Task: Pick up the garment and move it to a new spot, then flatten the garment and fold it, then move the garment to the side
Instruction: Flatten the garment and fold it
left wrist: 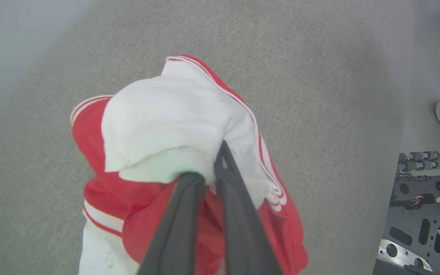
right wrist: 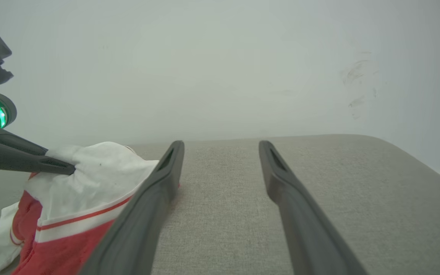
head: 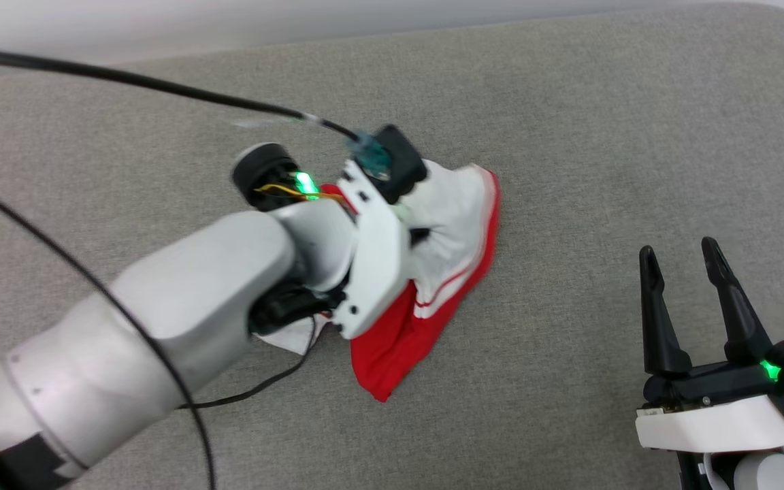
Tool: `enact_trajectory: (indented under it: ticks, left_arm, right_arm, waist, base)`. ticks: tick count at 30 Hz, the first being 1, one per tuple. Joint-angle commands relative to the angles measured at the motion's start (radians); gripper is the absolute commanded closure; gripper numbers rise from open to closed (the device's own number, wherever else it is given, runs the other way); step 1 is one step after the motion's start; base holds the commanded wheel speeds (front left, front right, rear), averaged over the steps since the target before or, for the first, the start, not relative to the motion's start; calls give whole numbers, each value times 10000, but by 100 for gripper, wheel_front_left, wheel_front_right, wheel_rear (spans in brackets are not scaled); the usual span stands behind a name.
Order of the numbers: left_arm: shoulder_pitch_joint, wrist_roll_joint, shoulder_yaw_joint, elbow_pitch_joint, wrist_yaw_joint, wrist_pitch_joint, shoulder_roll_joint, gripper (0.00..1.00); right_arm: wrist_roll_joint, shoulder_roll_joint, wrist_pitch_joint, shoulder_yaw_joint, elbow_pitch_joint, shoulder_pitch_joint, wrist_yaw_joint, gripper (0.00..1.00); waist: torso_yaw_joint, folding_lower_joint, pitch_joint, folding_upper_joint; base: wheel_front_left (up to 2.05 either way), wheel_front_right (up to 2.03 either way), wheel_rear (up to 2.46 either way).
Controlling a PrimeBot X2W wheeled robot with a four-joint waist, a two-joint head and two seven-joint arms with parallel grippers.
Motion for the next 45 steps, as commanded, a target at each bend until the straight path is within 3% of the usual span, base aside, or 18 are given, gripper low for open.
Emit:
enact_trajectory:
  ticks: [1, 7, 12, 18, 23, 24, 28, 32, 38, 45]
  left_arm:
    - [-142, 151, -54, 127, -1, -96, -203, 100]
    - [355, 752, -444, 1524, -2, -512, -1844, 100]
    - [1120, 1265, -583, 2381, -2, -424, -2711, 100]
    - [2322, 2107, -631, 2534, -2, 364, -3177, 100]
    - [2291, 2103, -623, 2600, -2, -131, -3299, 97]
    - [2146, 2130, -613, 2595, -2, -412, -3339, 0]
    - [1746, 1745, -595, 2683, -2, -1638, -3507, 0]
    - [1221, 1393, -553, 2538, -2, -2272, -3238, 0]
    - [356, 1114, -22, 2401, -2, -2646, -2269, 0]
    - [-238, 799, 161, 2821, 2, -1633, -914, 0]
  right_arm:
    - [-19, 6, -23, -9, -31, -123, -3, 0]
    - [36, 7, -23, -126, -22, -170, -3, 0]
    - [100, 7, -23, -271, -9, -197, -3, 0]
    - [111, 6, -23, -310, 32, -219, -3, 0]
    - [43, 6, -23, -251, 98, -157, -3, 0]
    - [23, 6, -23, -251, 117, -108, -3, 0]
    - [-60, 6, -23, -277, 179, 57, -3, 0]
    - [-94, 6, -23, -307, 205, 219, -3, 0]
    - [-73, 6, -23, -300, 224, 355, -3, 0]
    - [-49, 6, -23, -241, 233, 428, -3, 0]
  waist:
    - [-80, 0, 68, 0]
    - [-366, 0, 250, 0]
    - [-537, 0, 377, 0]
    - [-575, 0, 463, 0]
    - [-406, 0, 261, 0]
    - [-357, 0, 182, 0]
    - [-142, 0, -189, 0]
    - [59, 0, -513, 0]
    - [237, 0, -792, 0]
    - [242, 0, -900, 0]
  base:
    - [0, 0, 0]
    - [0, 0, 0]
    - [0, 0, 0]
    - [0, 0, 0]
    - [0, 0, 0]
    - [0, 0, 0]
    - [0, 0, 0]
    - [0, 0, 0]
    - [0, 0, 0]
    - [0, 0, 0]
